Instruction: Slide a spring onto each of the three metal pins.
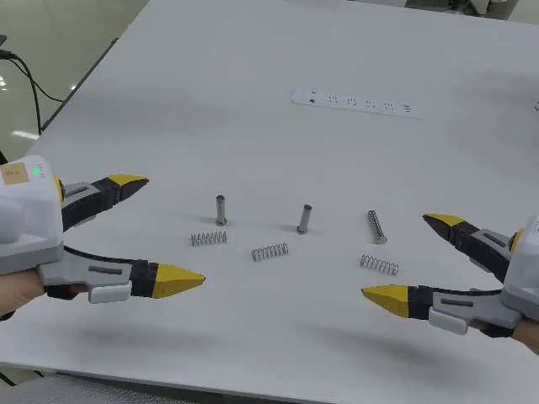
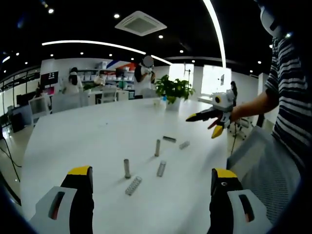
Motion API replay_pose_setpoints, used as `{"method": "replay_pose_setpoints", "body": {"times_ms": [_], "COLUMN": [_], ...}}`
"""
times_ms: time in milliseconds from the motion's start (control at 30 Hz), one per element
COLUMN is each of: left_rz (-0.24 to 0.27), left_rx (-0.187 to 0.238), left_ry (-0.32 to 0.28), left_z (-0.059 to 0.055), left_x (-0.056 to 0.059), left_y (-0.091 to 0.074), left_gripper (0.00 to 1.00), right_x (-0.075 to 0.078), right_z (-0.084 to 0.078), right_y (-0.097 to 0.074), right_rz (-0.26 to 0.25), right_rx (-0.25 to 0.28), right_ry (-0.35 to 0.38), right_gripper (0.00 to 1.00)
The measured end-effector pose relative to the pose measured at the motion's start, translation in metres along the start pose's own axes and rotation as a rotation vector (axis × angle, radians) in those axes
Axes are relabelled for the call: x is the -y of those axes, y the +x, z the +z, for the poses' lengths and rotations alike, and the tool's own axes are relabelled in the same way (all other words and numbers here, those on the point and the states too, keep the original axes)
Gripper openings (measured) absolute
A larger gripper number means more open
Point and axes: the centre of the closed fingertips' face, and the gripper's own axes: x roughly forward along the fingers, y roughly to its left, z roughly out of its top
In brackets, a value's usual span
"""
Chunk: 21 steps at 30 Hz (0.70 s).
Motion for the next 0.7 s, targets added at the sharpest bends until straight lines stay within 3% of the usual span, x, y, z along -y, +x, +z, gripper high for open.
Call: {"method": "replay_pose_setpoints", "body": {"times_ms": [300, 700], "left_rz": [-0.01, 0.001], "left_rx": [-0.022, -0.008], "left_ry": [0.005, 0.007], "left_z": [-0.005, 0.0], "left_x": [0.0031, -0.0006], "left_y": [0.0008, -0.0006], "left_gripper": [0.98, 0.98], "right_x": [0.0004, 0.0006], "right_z": [-0.0049, -0.0036], "right_y": [-0.0008, -0.0013], "right_rz": [-0.001, -0.003], "right_rx": [-0.015, -0.014], "right_ry": [0.002, 0.0], "right_gripper": [0.89, 0.9]}}
